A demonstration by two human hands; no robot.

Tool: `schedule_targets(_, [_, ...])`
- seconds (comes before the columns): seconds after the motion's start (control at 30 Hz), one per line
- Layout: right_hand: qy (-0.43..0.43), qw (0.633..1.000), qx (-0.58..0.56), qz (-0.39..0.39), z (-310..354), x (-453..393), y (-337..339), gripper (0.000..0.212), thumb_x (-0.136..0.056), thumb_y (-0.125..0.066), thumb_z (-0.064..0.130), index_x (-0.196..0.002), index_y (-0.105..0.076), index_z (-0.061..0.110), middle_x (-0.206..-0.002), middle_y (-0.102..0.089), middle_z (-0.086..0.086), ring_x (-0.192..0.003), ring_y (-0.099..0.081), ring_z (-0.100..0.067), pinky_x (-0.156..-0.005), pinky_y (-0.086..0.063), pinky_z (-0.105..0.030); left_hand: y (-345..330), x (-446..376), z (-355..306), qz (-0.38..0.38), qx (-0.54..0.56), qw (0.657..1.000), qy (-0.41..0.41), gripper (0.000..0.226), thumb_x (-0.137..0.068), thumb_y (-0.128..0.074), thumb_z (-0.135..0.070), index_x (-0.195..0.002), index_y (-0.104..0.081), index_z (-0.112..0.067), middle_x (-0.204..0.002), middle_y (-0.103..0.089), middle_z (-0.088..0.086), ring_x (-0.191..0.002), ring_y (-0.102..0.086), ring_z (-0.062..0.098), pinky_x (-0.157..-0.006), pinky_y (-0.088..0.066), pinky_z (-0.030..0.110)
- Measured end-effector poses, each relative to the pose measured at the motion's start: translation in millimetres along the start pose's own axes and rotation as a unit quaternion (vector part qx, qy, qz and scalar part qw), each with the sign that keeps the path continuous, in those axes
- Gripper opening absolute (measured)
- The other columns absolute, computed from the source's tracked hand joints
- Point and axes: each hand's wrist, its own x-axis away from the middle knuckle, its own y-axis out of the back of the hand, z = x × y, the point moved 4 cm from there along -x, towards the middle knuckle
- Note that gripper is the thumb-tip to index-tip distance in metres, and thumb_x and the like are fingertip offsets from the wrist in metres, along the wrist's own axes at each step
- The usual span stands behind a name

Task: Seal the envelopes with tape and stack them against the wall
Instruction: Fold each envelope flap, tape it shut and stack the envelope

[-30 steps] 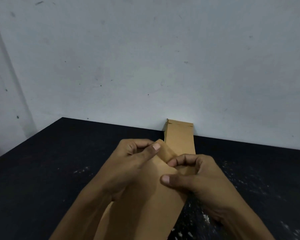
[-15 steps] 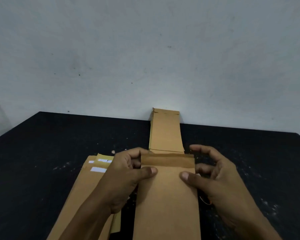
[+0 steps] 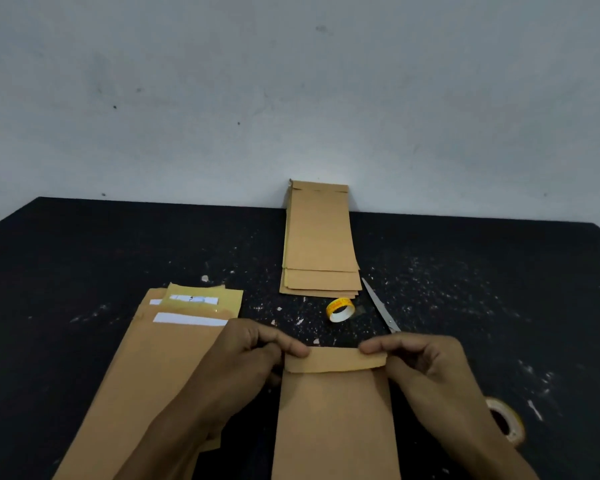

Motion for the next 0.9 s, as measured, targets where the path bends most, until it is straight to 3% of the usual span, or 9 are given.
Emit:
schedule_targets(0.07, [0.052, 0.997, 0.059, -0.014, -1, 0, -1, 0.051, -0.087, -0.055, -0.019, -0.08, -0.08, 0.025, -0.087, -0.076, 0.013, -0.088, -0.07, -0.001, -0.076, -0.053, -0.013, -1, 1, 0, -0.012, -0.03, 0.999, -0.031, 0.047, -0.096, -0.046, 0.005, -0.081, -0.082, -0.021, -0.081, -0.076, -0.008, -0.07, -0.067, 0.003, -0.063, -0.049, 0.015])
schedule_targets(0.17, [0.192, 0.963, 0.184, -0.054, 0, 1, -3, 0.043, -0.082, -0.054, -0.011, -0.089, -0.079, 0.023, -0.092, -0.071, 0.019, -0.092, -0.066, 0.002, -0.077, -0.049, -0.009, -3, 2, -3, -0.037, -0.094, 0.985, -0.139, 0.031, -0.09, -0.062, 0.0, -0.086, -0.08, -0.025, -0.086, -0.074, -0.019, -0.082, -0.066, -0.005, -0.069, -0.047, 0.008])
schedule_targets(0.3, [0.255, 0.901, 0.35, -0.036, -10, 2, -12, 0.035, -0.077, -0.059, 0.004, -0.102, -0.078, 0.02, -0.099, -0.065, 0.015, -0.095, -0.055, -0.004, -0.075, -0.048, -0.02, -6, 1, 4, -0.08, -0.208, 0.94, -0.257, 0.007, -0.085, -0.076, -0.023, -0.09, -0.08, -0.025, -0.087, -0.071, -0.019, -0.086, -0.066, 0.001, -0.075, -0.052, 0.019])
schedule_targets(0.4, [0.262, 0.871, 0.414, -0.048, -15, 1, -13, 0.034, -0.077, -0.06, 0.007, -0.101, -0.079, 0.023, -0.098, -0.066, 0.011, -0.094, -0.057, -0.014, -0.069, -0.051, -0.035, -12, 0, 8, -0.1, -0.304, 0.9, -0.295, 0.016, -0.081, -0.067, -0.03, -0.087, -0.08, -0.022, -0.089, -0.064, -0.016, -0.083, -0.061, 0.005, -0.07, -0.052, 0.026])
schedule_targets(0.57, [0.254, 0.867, 0.427, -0.048, -18, 3, -11, 0.045, -0.081, -0.039, 0.015, -0.102, -0.079, 0.024, -0.104, -0.067, 0.006, -0.099, -0.061, -0.02, -0.073, -0.051, -0.04, -17, 3, 10, -0.127, -0.358, 0.867, -0.322, 0.016, -0.08, -0.066, -0.028, -0.079, -0.079, -0.018, -0.1, -0.057, -0.008, -0.093, -0.051, 0.013, -0.073, -0.047, 0.026])
schedule_targets(0.73, [0.28, 0.876, 0.392, -0.019, -10, 8, -18, 0.037, -0.084, -0.047, 0.015, -0.107, -0.076, 0.019, -0.109, -0.067, 0.007, -0.106, -0.058, -0.012, -0.085, -0.042, -0.027, -21, 2, 10, -0.108, -0.365, 0.861, -0.336, 0.019, -0.087, -0.057, -0.029, -0.082, -0.073, -0.018, -0.088, -0.059, -0.011, -0.083, -0.05, 0.01, -0.068, -0.047, 0.031])
schedule_targets(0.9, [0.276, 0.898, 0.342, 0.025, -15, 8, -27, 0.029, -0.086, -0.052, 0.023, -0.1, -0.077, 0.016, -0.105, -0.065, 0.009, -0.1, -0.059, -0.011, -0.077, -0.052, -0.038, -20, 2, 13, -0.094, -0.357, 0.866, -0.337, 0.028, -0.087, -0.052, -0.031, -0.093, -0.076, -0.019, -0.088, -0.057, -0.009, -0.083, -0.052, 0.013, -0.065, -0.05, 0.037])
